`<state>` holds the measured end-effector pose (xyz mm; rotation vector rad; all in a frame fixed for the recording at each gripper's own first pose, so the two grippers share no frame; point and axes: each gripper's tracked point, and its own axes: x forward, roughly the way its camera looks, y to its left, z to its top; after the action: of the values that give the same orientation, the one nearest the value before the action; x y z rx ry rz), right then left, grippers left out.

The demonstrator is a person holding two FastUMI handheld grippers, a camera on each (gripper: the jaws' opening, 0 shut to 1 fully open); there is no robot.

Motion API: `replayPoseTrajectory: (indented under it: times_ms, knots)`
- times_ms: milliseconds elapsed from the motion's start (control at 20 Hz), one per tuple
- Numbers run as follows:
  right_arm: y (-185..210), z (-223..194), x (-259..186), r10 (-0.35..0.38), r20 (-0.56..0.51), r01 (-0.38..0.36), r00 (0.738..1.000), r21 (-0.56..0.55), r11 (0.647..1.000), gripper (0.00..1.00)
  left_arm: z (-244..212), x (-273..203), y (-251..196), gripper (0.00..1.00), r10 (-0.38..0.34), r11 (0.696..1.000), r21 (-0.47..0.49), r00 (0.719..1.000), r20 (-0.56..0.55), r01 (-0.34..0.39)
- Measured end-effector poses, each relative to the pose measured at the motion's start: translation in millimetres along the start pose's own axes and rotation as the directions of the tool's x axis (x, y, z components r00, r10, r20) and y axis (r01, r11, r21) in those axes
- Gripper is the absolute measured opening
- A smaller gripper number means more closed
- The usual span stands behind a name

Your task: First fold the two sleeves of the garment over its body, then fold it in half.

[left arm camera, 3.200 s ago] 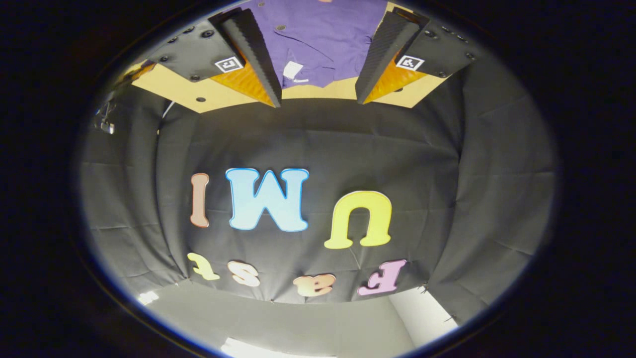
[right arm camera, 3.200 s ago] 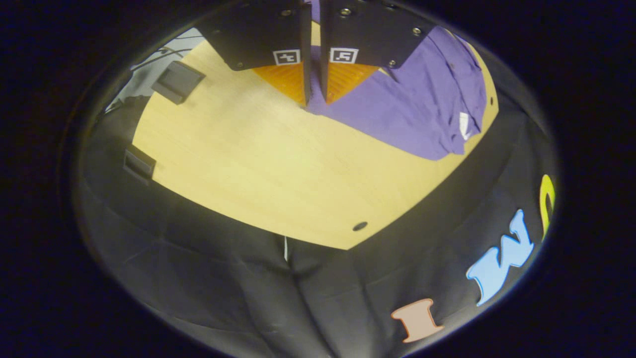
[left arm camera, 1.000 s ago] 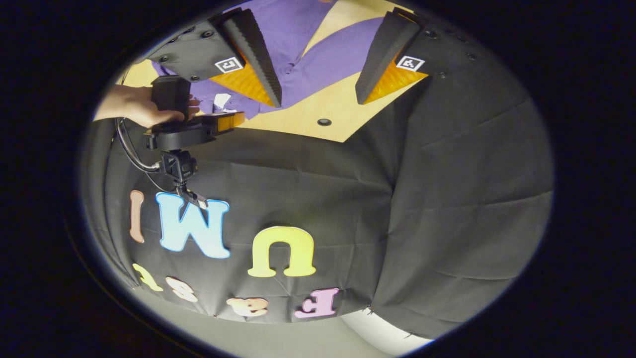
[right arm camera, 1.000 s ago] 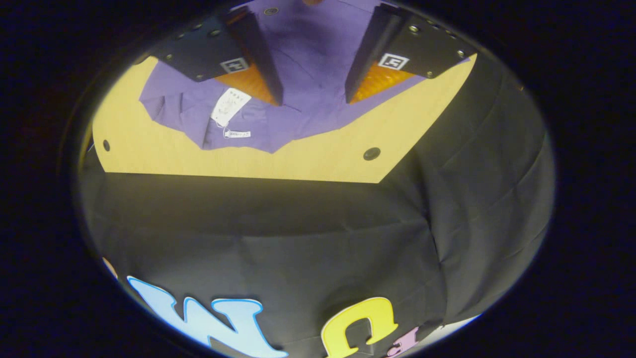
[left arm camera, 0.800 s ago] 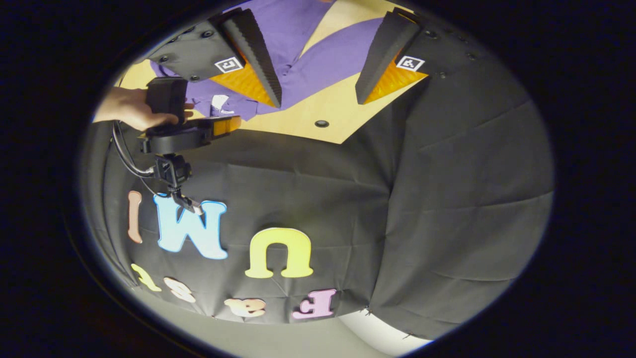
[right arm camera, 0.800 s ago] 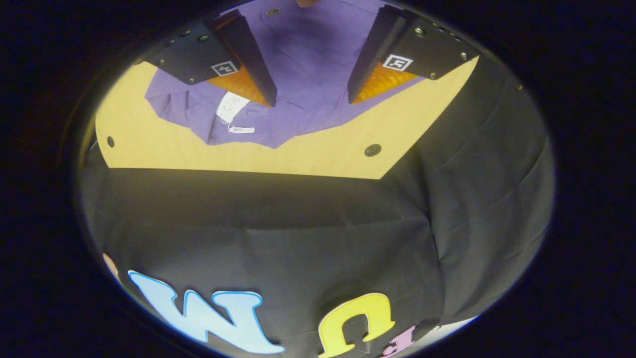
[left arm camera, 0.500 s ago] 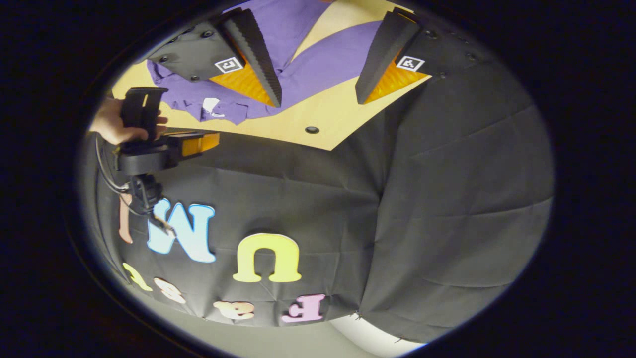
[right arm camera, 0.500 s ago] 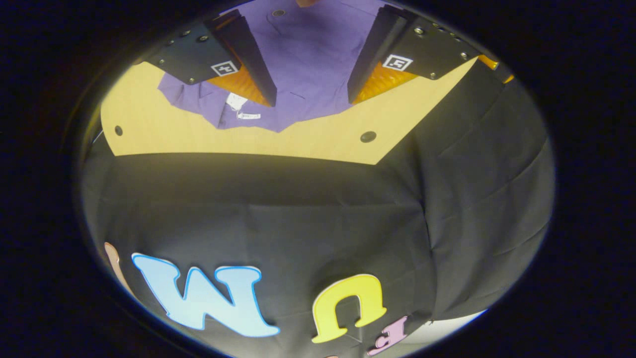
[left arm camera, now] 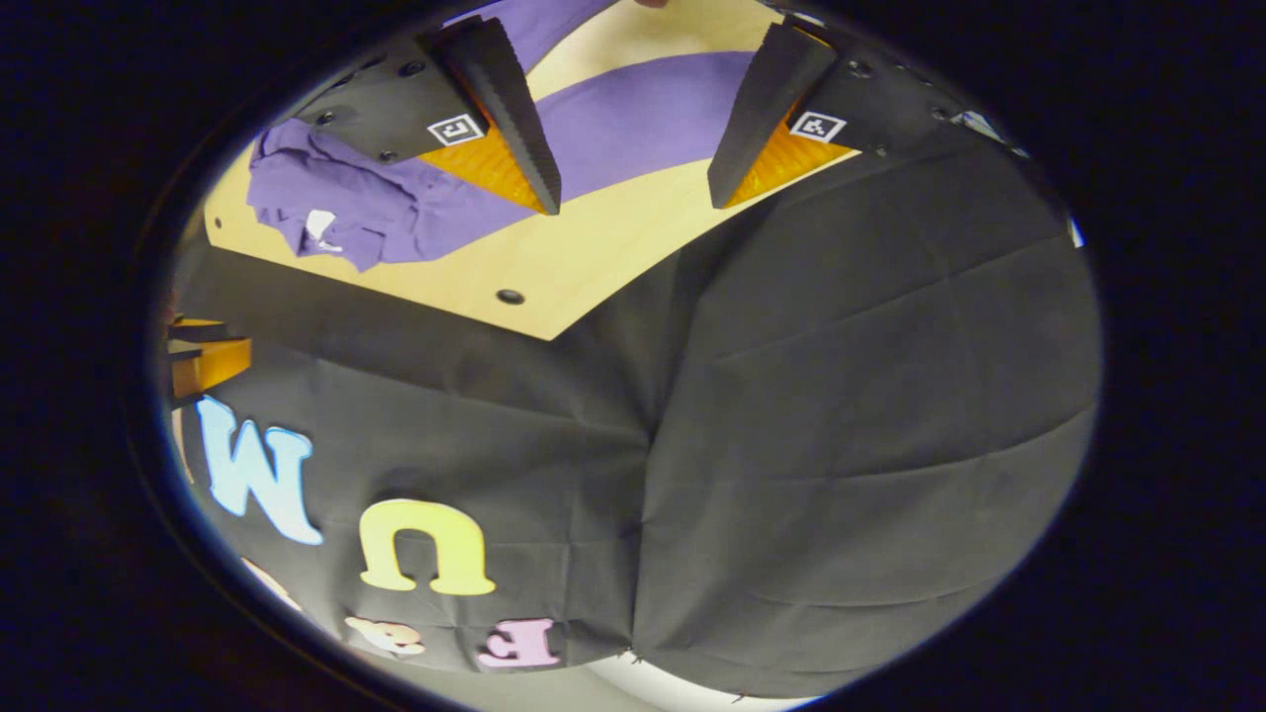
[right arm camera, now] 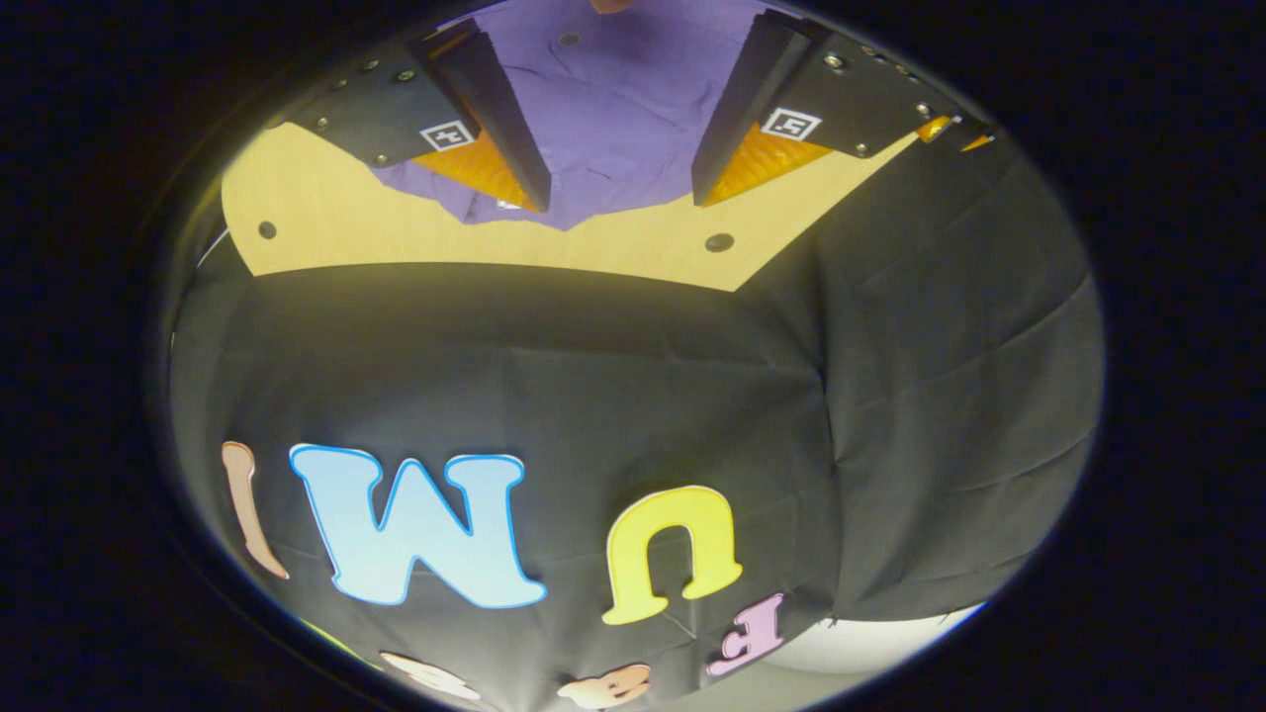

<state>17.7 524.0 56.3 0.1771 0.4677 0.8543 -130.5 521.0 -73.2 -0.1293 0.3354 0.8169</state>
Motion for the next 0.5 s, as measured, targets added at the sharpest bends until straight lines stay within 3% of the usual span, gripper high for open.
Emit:
replayPoseTrajectory:
  times_ms: [250, 500]
  knots:
    - [3.8, -8.0, -18.4, -0.005, -0.010, 0.004, 1.000, -0.050, 0.999, 0.89, -38.2, 17.4, 53.4, 0.94, 0.121, 0.991, -0.050, 0.988, -0.095, -0.126]
    - [10.1, -19.8, -32.9, -0.004, -0.032, 0.001, 0.999, -0.111, 0.994, 0.89, -73.9, 27.3, 86.2, 0.94, 0.175, 0.977, -0.094, 0.968, -0.177, -0.194]
